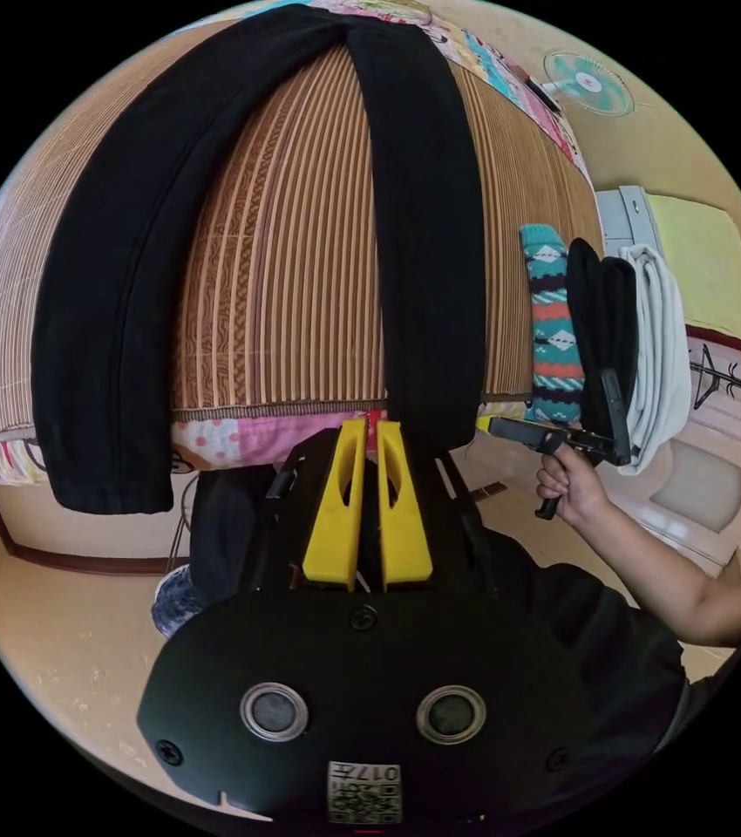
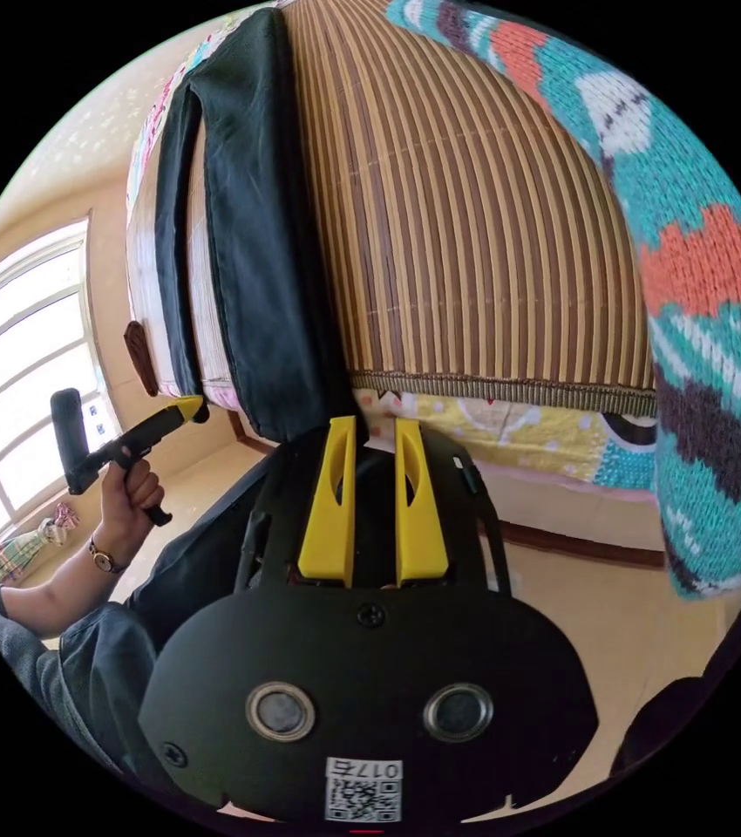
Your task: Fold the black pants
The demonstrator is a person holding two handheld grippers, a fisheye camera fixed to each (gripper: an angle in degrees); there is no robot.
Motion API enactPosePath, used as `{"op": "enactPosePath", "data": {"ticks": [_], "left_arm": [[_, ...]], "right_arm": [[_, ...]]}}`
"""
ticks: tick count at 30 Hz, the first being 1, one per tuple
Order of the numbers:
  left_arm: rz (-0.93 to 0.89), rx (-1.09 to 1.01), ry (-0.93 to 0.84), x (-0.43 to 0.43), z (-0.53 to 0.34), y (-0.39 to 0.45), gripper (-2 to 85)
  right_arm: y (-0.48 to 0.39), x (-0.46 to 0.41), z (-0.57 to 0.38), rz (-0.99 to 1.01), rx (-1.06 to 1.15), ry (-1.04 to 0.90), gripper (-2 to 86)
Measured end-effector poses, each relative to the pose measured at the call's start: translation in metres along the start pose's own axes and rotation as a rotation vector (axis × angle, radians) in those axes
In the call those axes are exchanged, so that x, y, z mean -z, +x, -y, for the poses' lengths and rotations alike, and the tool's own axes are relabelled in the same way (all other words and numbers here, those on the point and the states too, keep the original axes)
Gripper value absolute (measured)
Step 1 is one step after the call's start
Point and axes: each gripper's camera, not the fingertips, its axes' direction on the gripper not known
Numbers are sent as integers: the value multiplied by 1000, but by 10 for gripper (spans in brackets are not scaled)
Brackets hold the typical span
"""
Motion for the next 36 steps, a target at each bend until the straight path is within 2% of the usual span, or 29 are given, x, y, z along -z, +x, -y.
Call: {"op": "enactPosePath", "data": {"ticks": [5,9,13,17,19,20,23,25,28,31,33,34,36], "left_arm": [[2,-20,-16,0,-10,-5,17],[-13,-70,26,15,-11,7,41],[-26,-111,72,27,-6,21,47],[-64,-126,70,29,3,28,51],[-70,-130,66,29,6,30,56],[-74,-126,64,29,8,31,65],[-129,-109,65,37,11,32,108],[-143,-124,63,48,14,38,145],[-31,-186,37,64,14,59,178],[46,-273,-46,64,15,78,147],[95,-285,-33,69,13,80,87],[83,-301,-9,77,11,77,50],[-27,-299,12,91,11,64,42]], "right_arm": [[15,-3,-9,95,21,-41,21],[-6,7,-34,26,156,-25,15],[-8,20,-45,-84,136,43,33],[12,12,-30,143,106,9,102],[18,1,-22,165,80,-24,90],[15,-3,-20,115,72,-47,73],[-18,8,-33,16,230,-46,42],[-42,21,-49,45,334,-28,37],[-77,45,-69,137,455,-4,34],[-110,62,-75,214,592,-12,32],[-132,71,-68,183,711,-135,34],[-137,74,-65,158,749,-188,34],[-152,99,-47,26,875,-358,42]]}}
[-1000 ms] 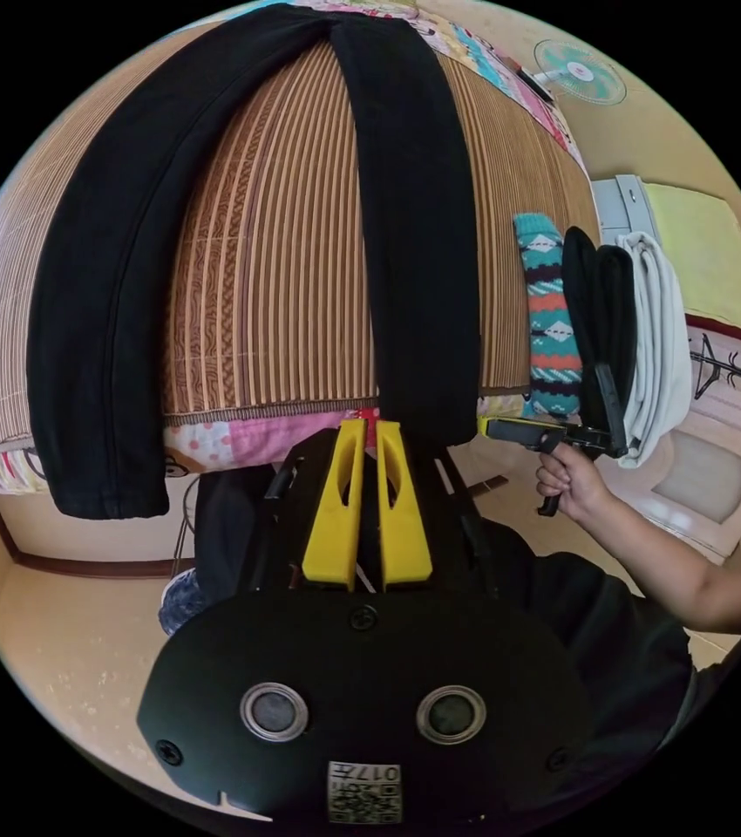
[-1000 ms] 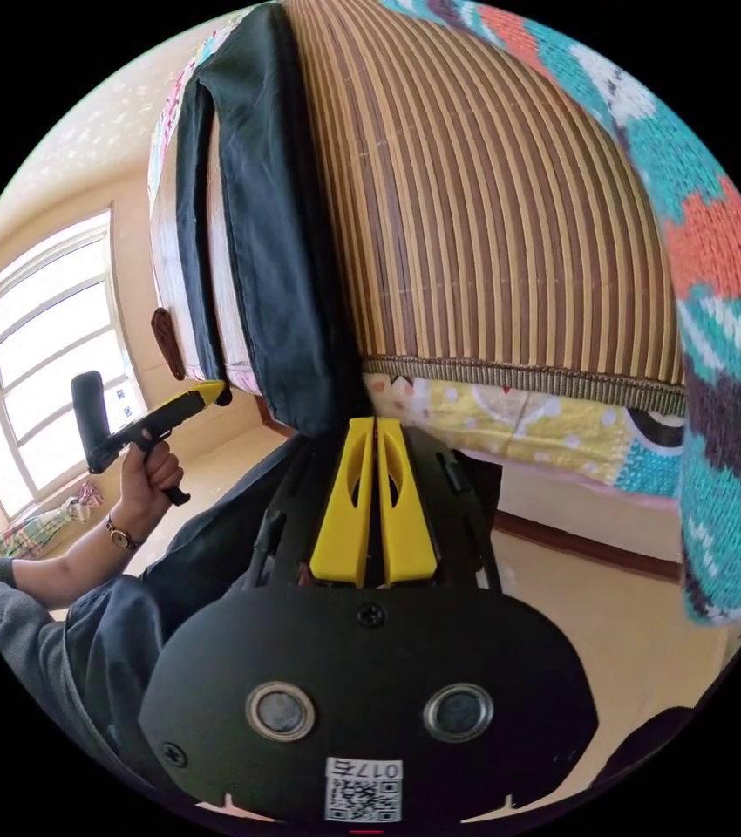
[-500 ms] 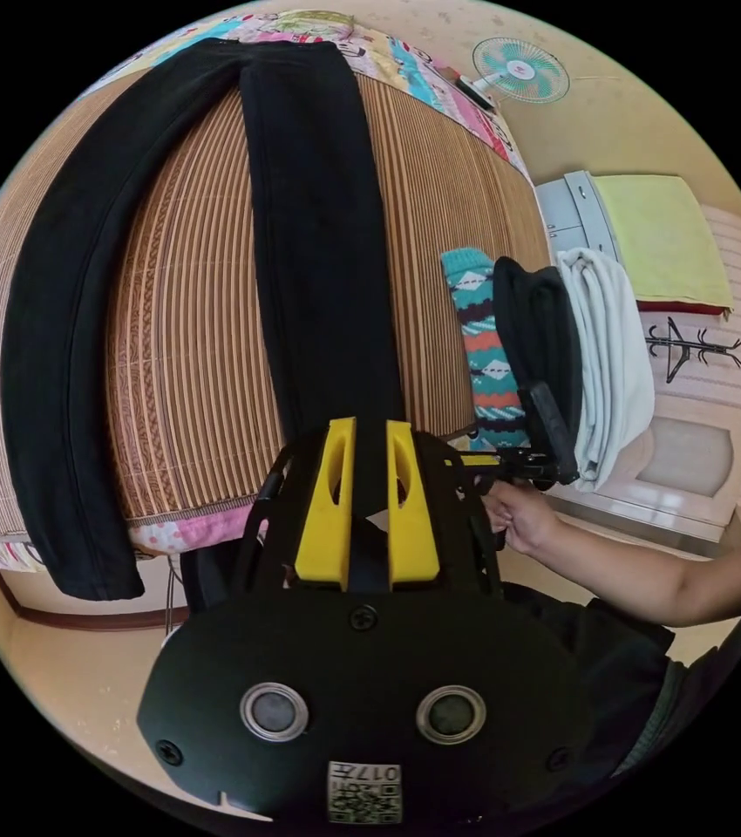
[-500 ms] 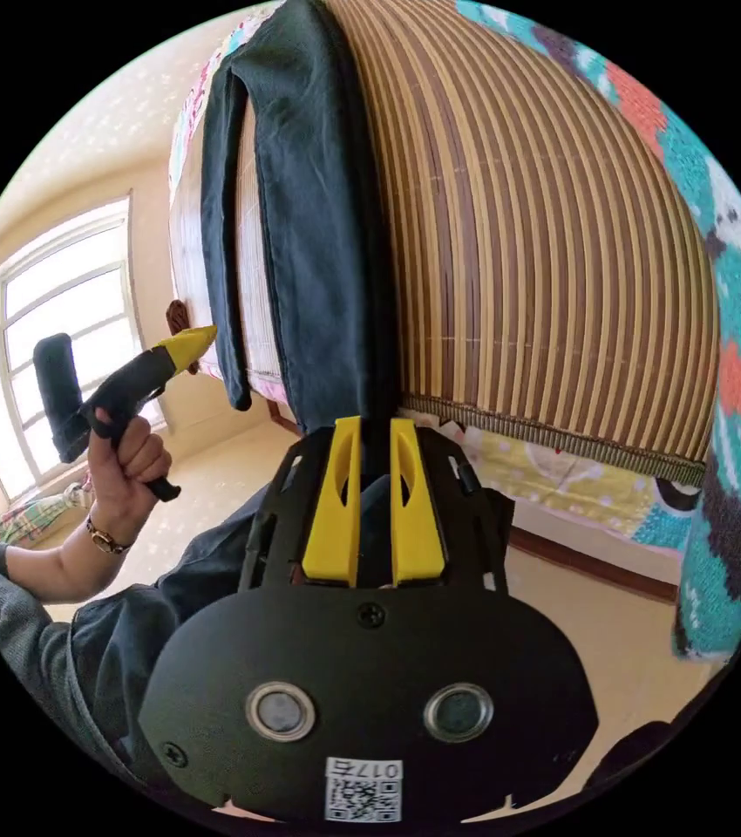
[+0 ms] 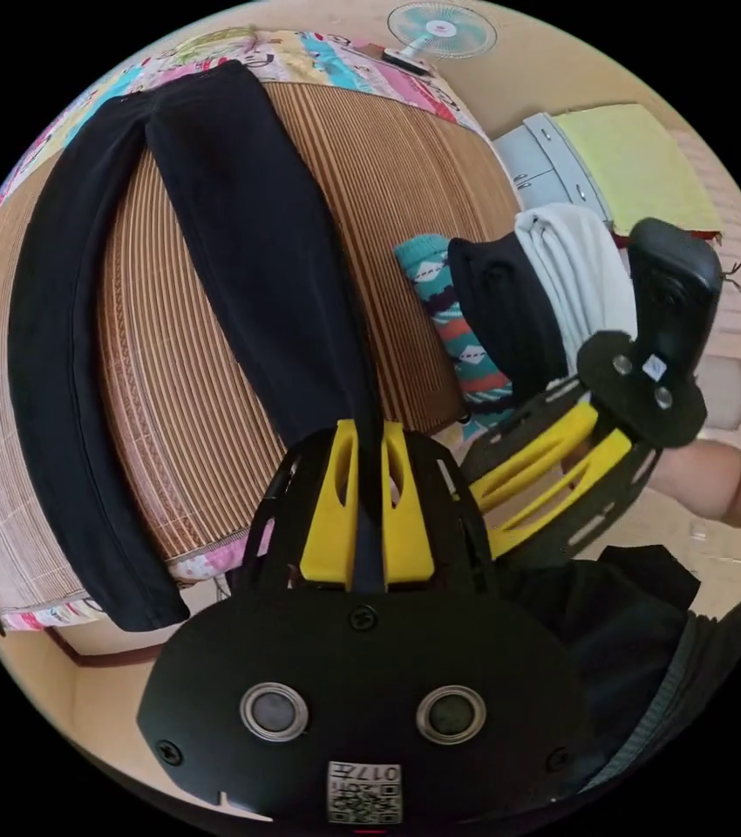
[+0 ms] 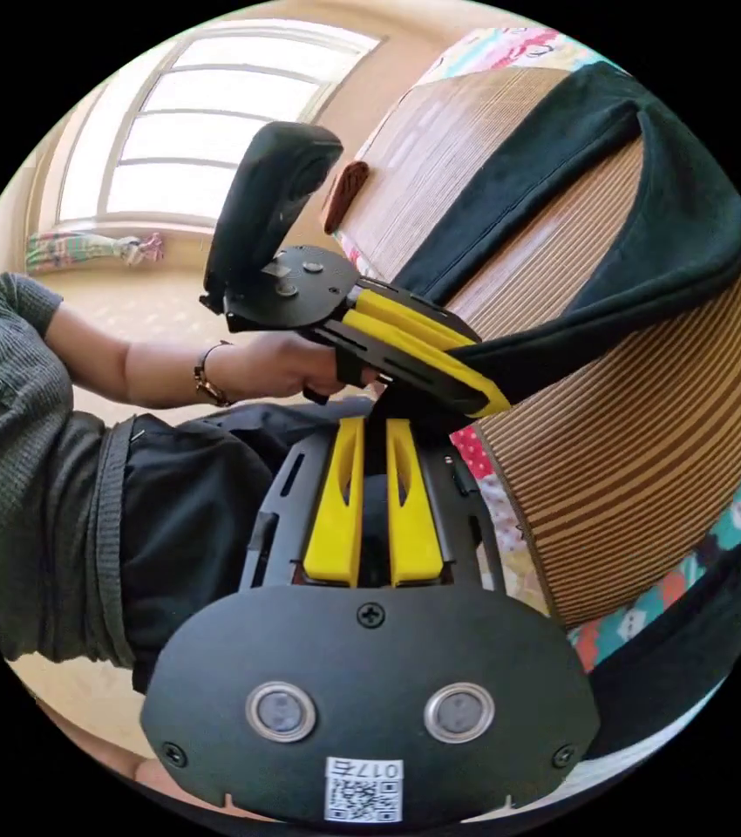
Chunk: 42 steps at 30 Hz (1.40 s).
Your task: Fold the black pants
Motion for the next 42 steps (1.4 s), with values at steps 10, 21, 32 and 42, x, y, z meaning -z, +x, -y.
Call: {"op": "enactPosePath", "data": {"ticks": [10,21,32,42], "left_arm": [[-264,114,75,49,-35,-80,38],[-606,179,190,88,-52,-147,36],[-913,499,574,179,-157,-230,33],[-325,595,308,202,-150,-287,45]], "right_arm": [[235,225,66,-171,-471,518,119],[331,249,157,-104,-835,982,52],[43,200,476,-1018,-244,577,42],[46,85,418,-700,-256,582,59]]}}
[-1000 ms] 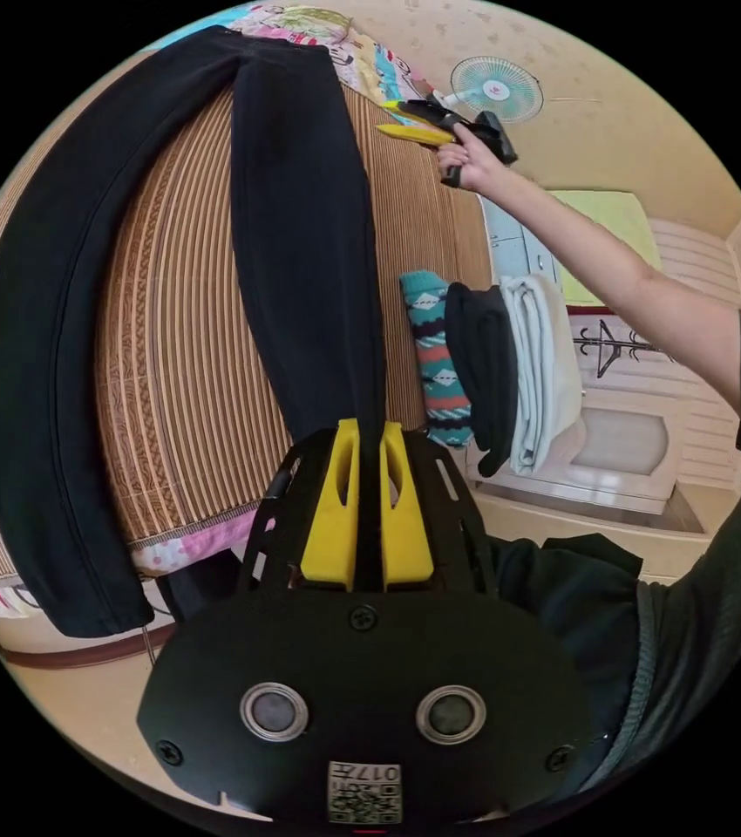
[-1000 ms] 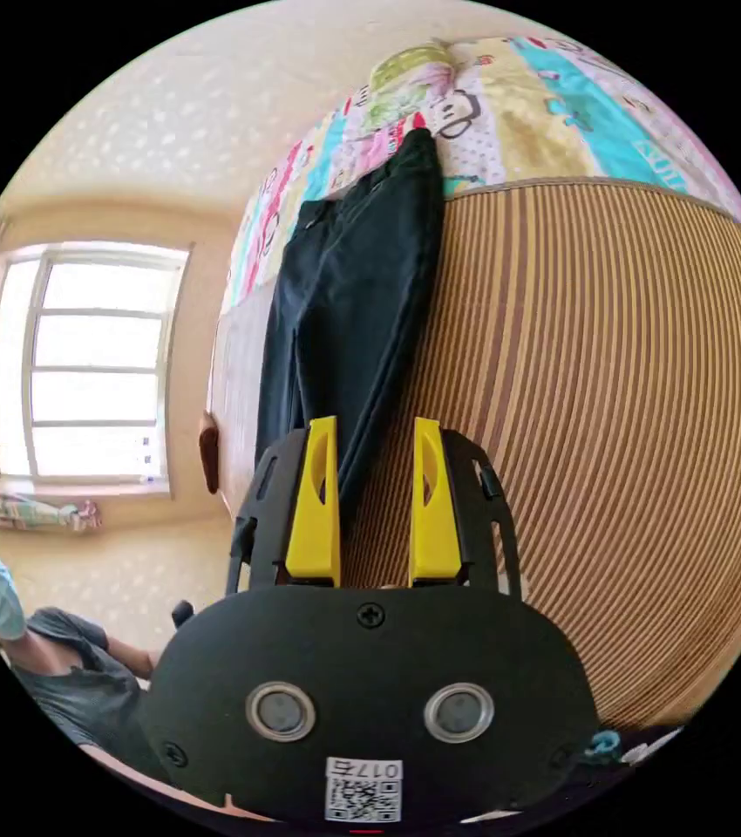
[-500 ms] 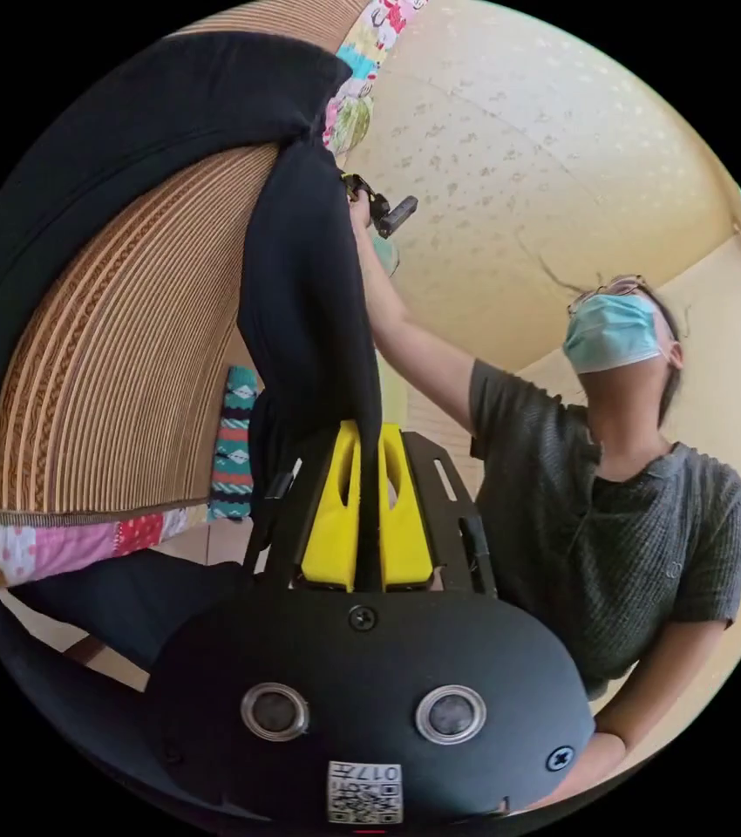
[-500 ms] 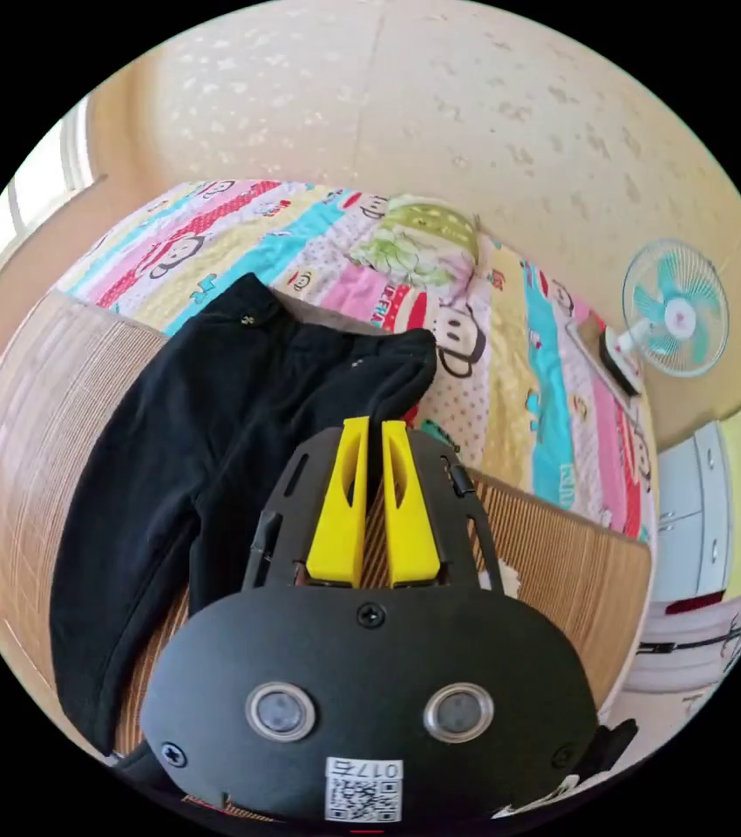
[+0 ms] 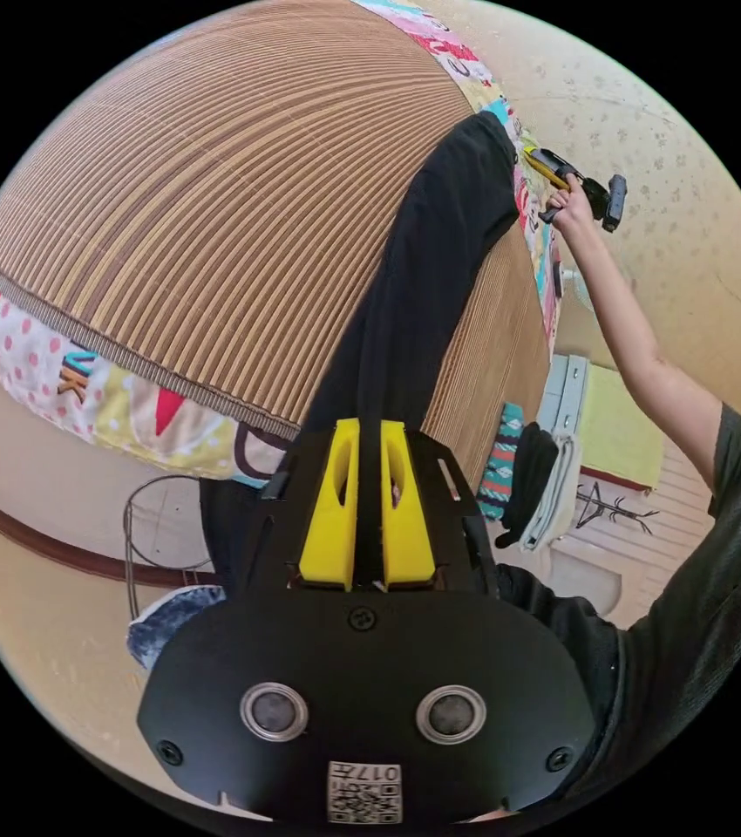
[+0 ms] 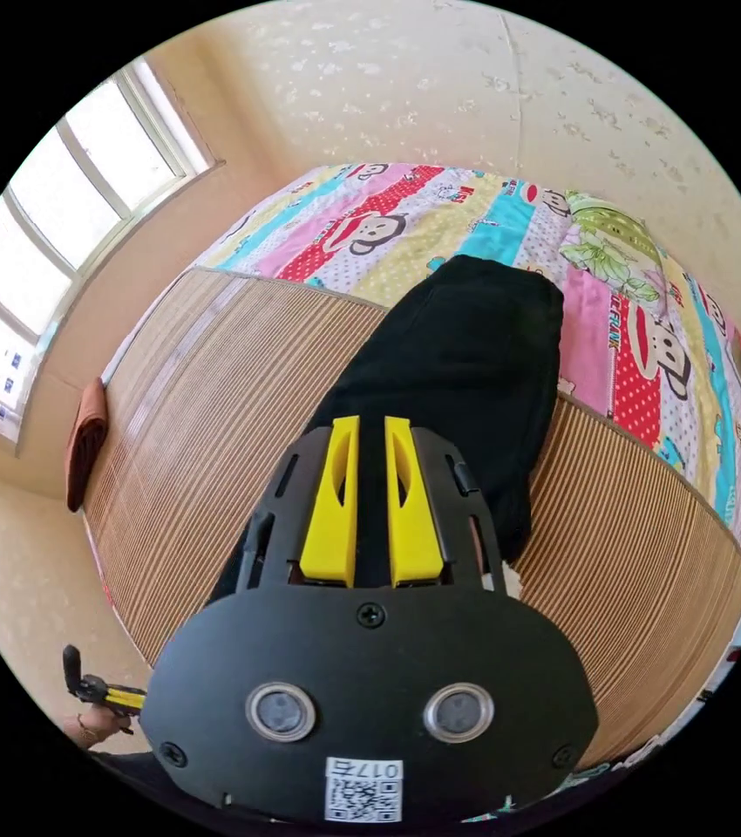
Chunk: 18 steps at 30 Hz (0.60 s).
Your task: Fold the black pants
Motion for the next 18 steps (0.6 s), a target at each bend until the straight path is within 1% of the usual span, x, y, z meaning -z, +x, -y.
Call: {"op": "enactPosePath", "data": {"ticks": [2,3,4,6,7,9,11,15,17,18], "left_arm": [[48,-56,-68,-7,4,10,46],[54,-68,-85,-8,4,12,46],[60,-92,-108,-10,4,18,46],[64,-127,-132,-10,4,26,46],[64,-145,-152,-11,4,31,46],[59,-165,-180,-13,3,37,45],[53,-180,-209,-16,3,39,44],[23,-165,-229,-18,2,36,43],[-13,-147,-232,-18,-2,35,42],[-24,-144,-234,-18,-3,35,40]], "right_arm": [[6,1,-58,15,-5,-36,61],[14,-2,-91,26,-47,-65,63],[20,-4,-104,36,-81,-75,64],[55,-8,-134,131,-279,-52,73],[66,-8,-137,166,-337,-30,76],[102,-10,-130,330,-500,103,88],[118,-18,-111,378,-539,156,93],[140,-40,-69,162,-631,65,68],[142,-45,-61,168,-615,41,55],[139,-43,-58,154,-568,39,40]]}}
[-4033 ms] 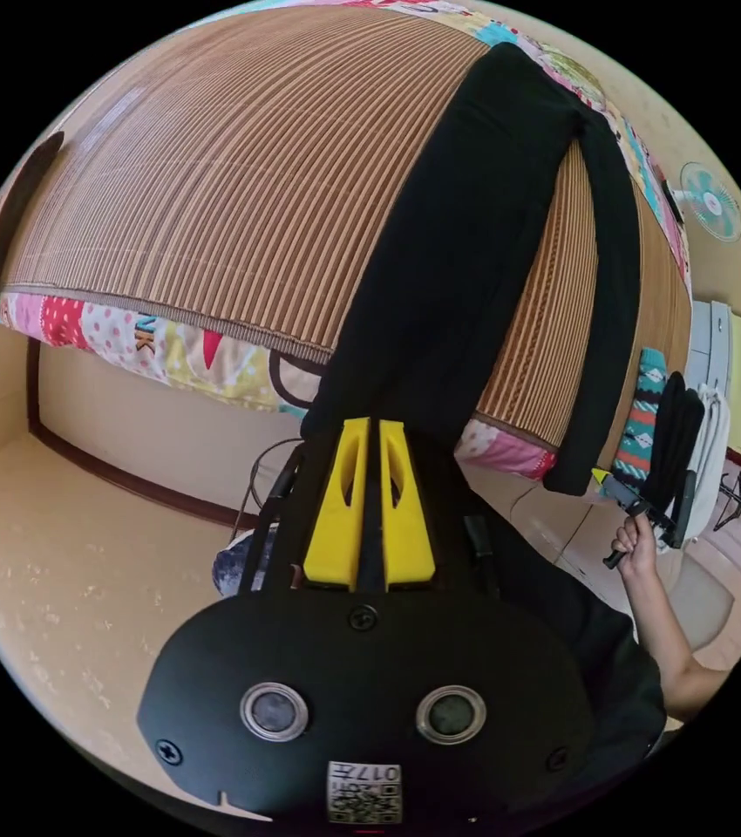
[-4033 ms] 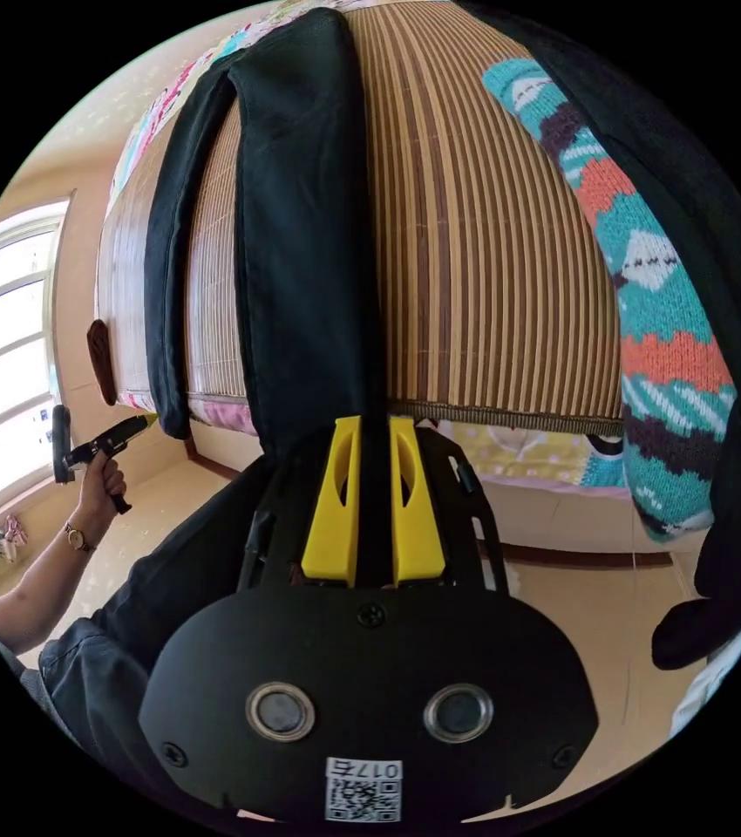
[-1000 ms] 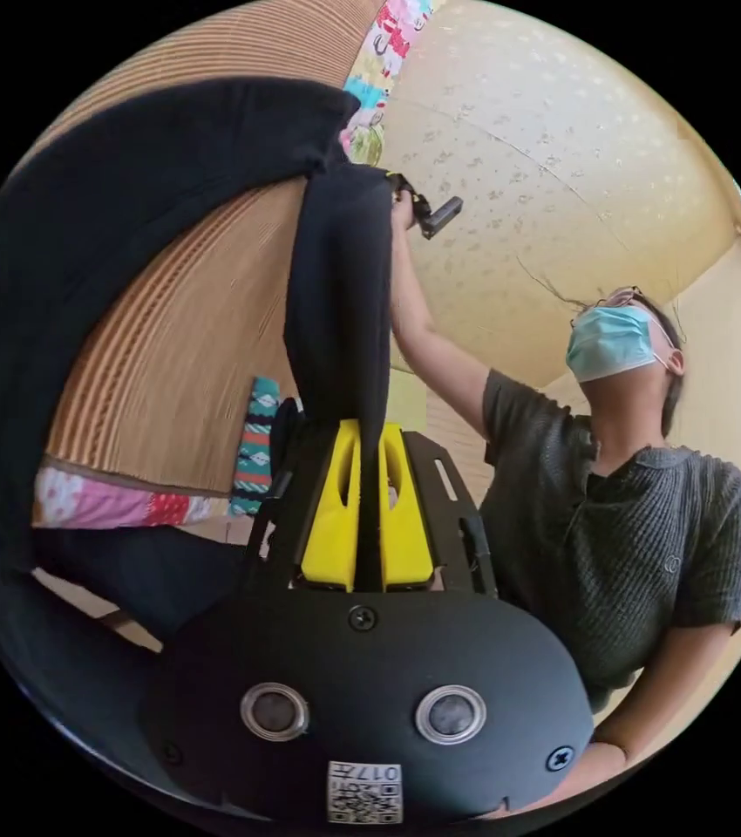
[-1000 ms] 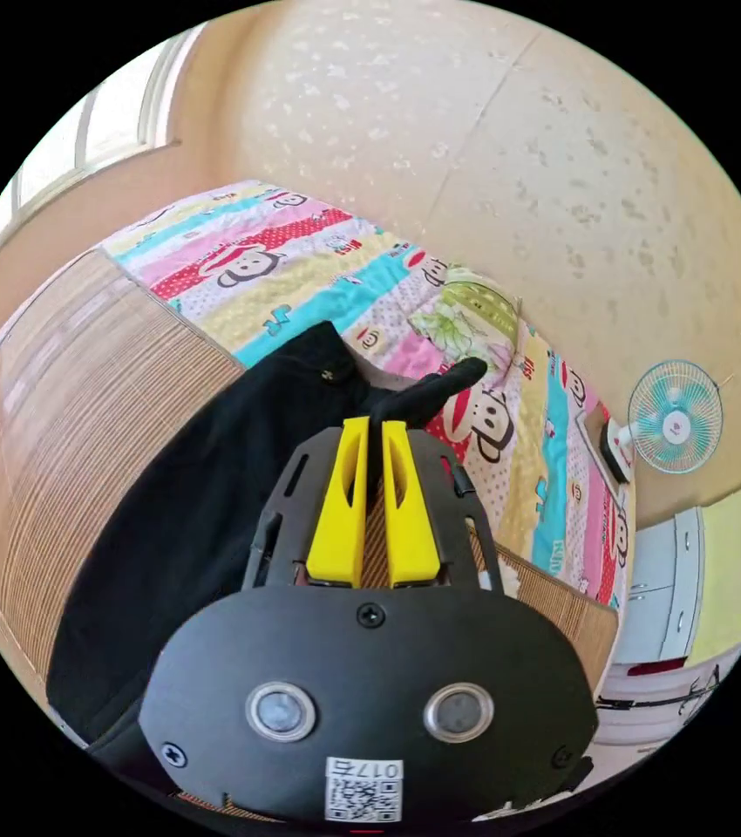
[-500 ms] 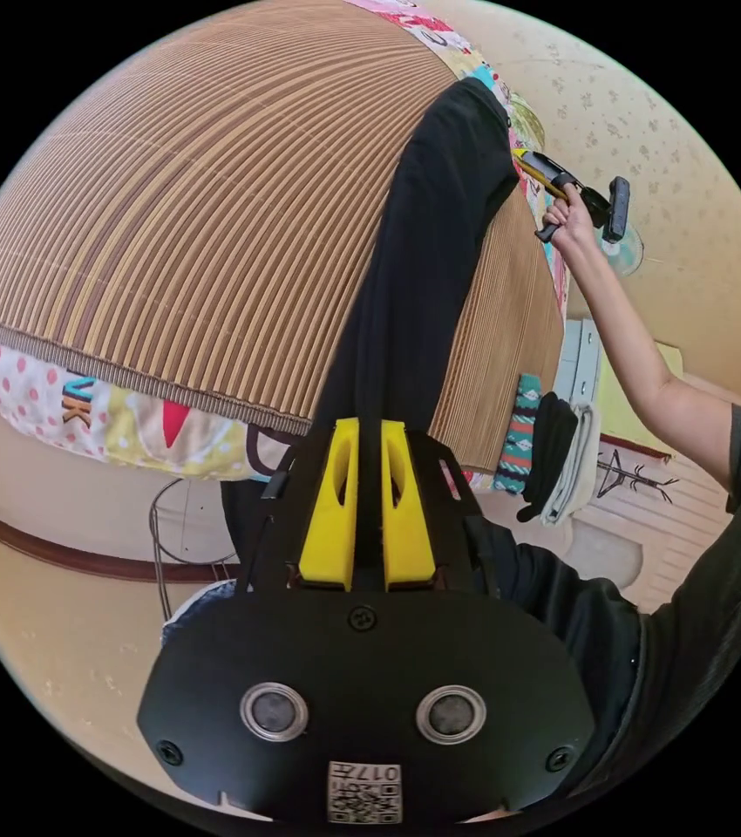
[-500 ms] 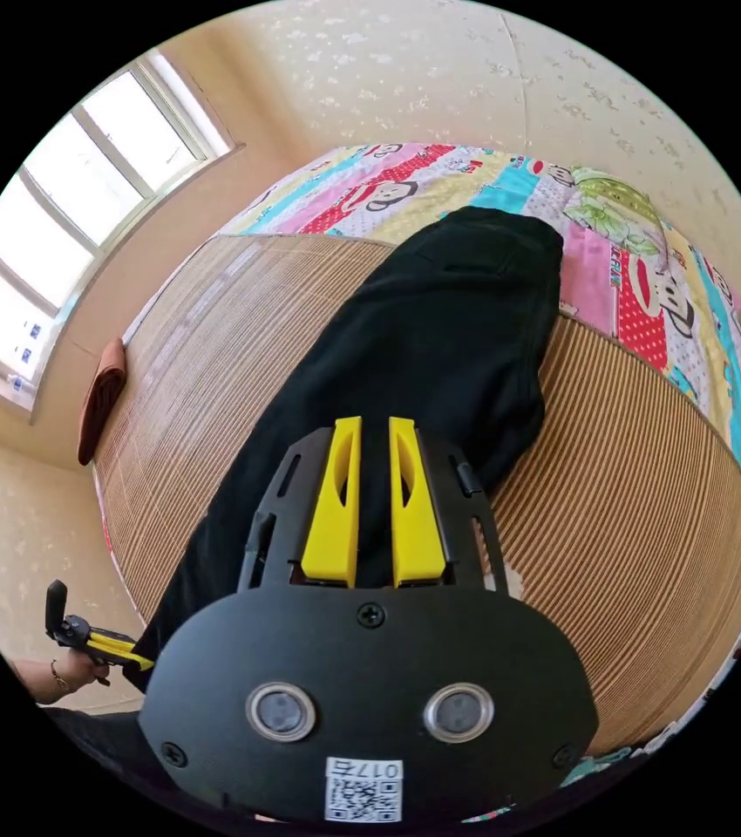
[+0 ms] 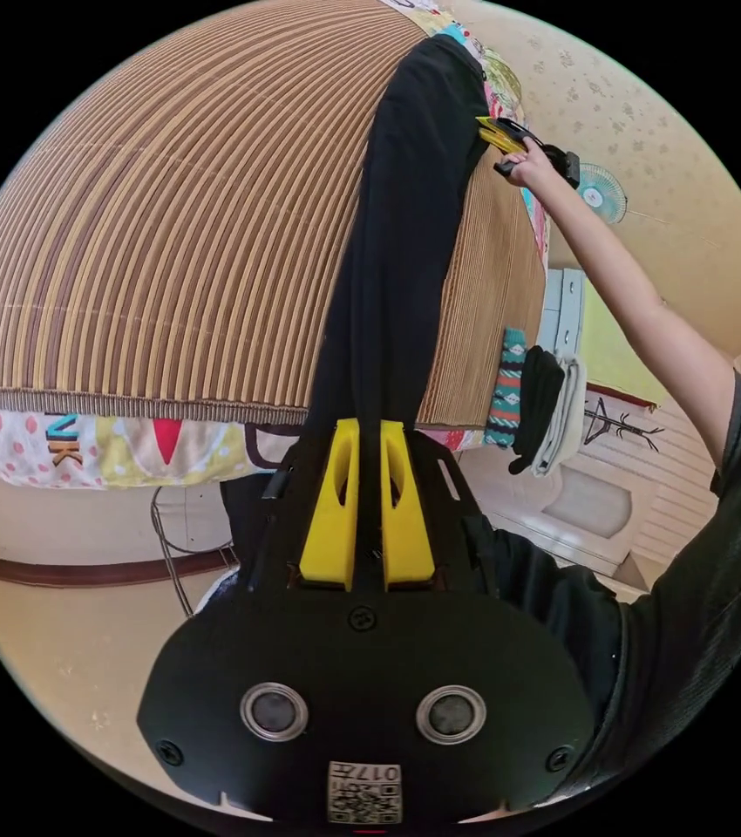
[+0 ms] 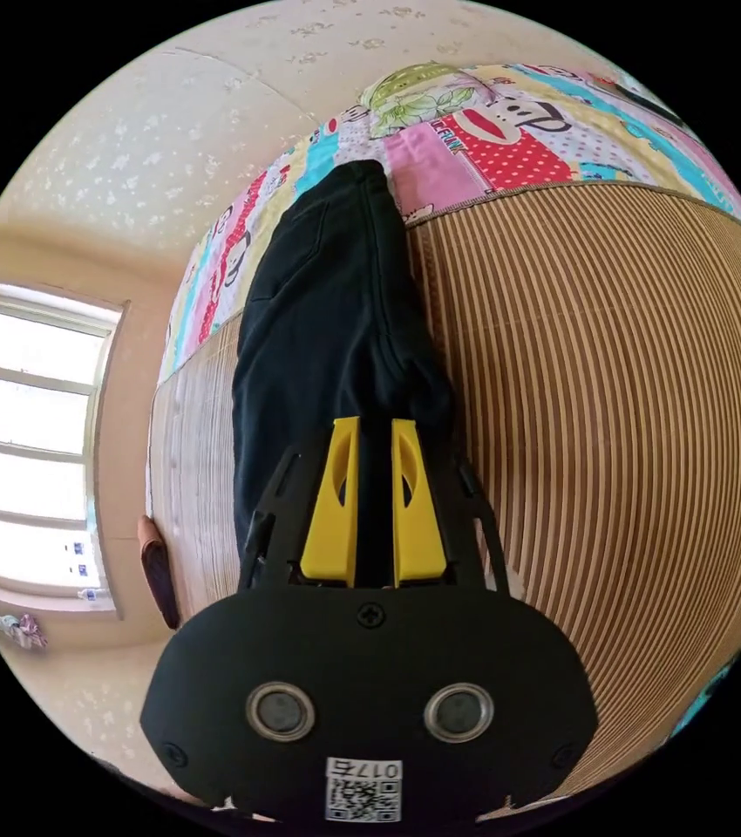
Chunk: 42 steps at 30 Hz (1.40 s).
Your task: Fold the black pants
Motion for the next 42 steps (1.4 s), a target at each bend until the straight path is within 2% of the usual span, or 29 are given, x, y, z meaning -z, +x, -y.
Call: {"op": "enactPosePath", "data": {"ticks": [3,6,8,9,11,13,16,18,21,24,26,28,30,32,33,39,42], "left_arm": [[-136,-115,-13,2,-7,15,33],[-346,-259,64,18,-19,36,32],[-443,-315,58,16,-26,42,33],[-429,-310,42,11,-27,41,34],[-250,-186,5,-15,-33,27,36],[-150,-82,11,-32,-41,12,37],[-100,15,37,-41,-53,-3,39],[-92,27,17,-46,-56,-1,42],[23,25,-57,-59,-59,9,52],[152,-56,-82,-60,-67,28,64],[207,-79,8,-40,-76,35,69],[163,-77,113,-19,-78,31,72],[43,-58,172,-6,-66,18,81],[-154,-67,155,-6,-23,2,112],[-180,-83,147,-8,-10,1,121],[-111,-207,135,-13,134,30,159],[-152,-109,13,-37,187,35,108]], "right_arm": [[-2,26,0,71,71,34,20],[24,65,-3,200,-14,156,15],[41,75,-2,168,-38,211,16],[49,70,2,82,-36,195,17],[61,46,8,9,-39,107,19],[68,23,11,66,-20,3,22],[61,23,-1,118,57,-3,28],[51,24,-22,85,146,-62,34],[46,20,-70,49,256,-159,45],[57,22,-121,47,245,-245,71],[70,28,-145,125,202,-269,87],[87,32,-166,185,134,-277,100],[108,28,-181,263,43,-288,114],[122,23,-181,317,-9,-259,118],[128,19,-175,356,-39,-242,120],[126,-21,-114,506,-74,-255,131],[112,-36,-94,453,-59,-315,87]]}}
